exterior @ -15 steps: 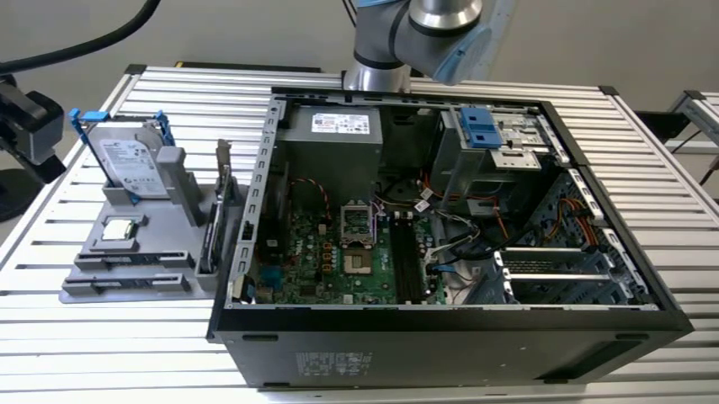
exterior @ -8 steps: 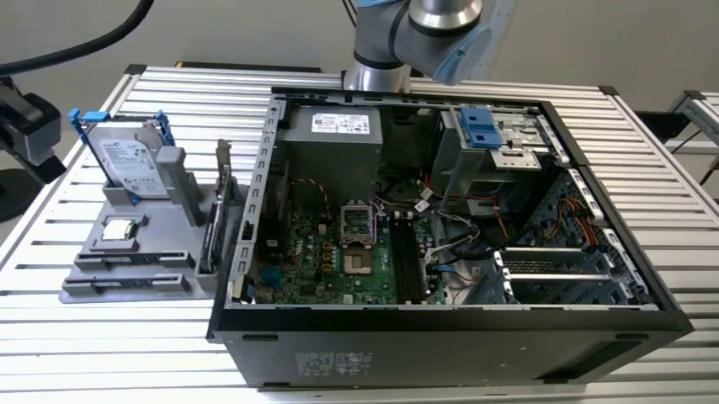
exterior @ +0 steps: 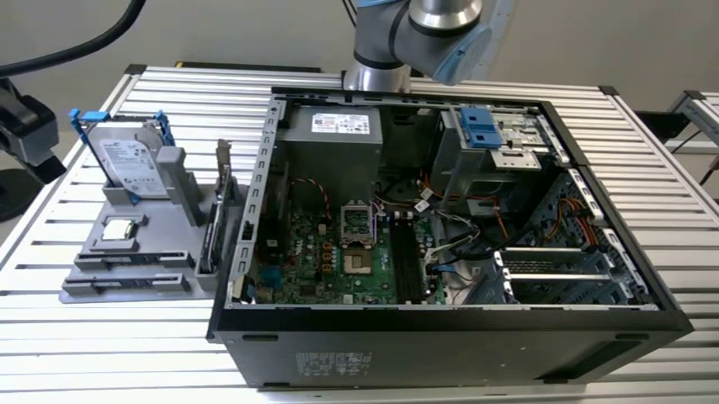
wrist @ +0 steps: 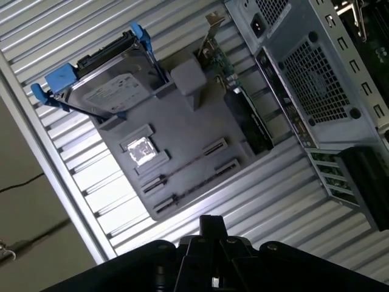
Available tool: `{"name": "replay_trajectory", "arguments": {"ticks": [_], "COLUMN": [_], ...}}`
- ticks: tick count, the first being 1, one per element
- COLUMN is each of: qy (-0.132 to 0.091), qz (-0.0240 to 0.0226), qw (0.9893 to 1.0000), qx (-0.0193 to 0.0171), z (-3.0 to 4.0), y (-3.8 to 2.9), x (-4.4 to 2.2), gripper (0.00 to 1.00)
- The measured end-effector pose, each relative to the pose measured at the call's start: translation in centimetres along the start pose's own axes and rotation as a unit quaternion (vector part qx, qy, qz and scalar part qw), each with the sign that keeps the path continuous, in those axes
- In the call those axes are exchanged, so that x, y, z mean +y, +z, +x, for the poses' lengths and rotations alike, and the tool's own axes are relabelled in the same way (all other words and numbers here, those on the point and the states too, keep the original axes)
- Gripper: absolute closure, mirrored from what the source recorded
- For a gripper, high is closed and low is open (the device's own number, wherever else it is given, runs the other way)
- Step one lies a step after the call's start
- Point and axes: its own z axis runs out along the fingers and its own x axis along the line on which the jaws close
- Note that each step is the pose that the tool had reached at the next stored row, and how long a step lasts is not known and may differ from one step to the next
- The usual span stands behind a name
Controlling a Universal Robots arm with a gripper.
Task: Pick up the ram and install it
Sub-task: 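Pick up the ram and move it above insertion slot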
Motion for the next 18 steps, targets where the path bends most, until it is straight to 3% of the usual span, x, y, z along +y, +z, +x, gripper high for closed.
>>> {"name": "replay_trajectory", "arguments": {"ticks": [9, 18], "qy": [0.041, 0.085], "qz": [0.0003, 0.0006], "qw": [0.9991, 0.9964], "qx": [-0.0020, -0.0041], "z": [0.05, 0.10], "y": [0.00, 0.00], "x": [-0.03, -0.06], "gripper": [1.00, 1.00]}}
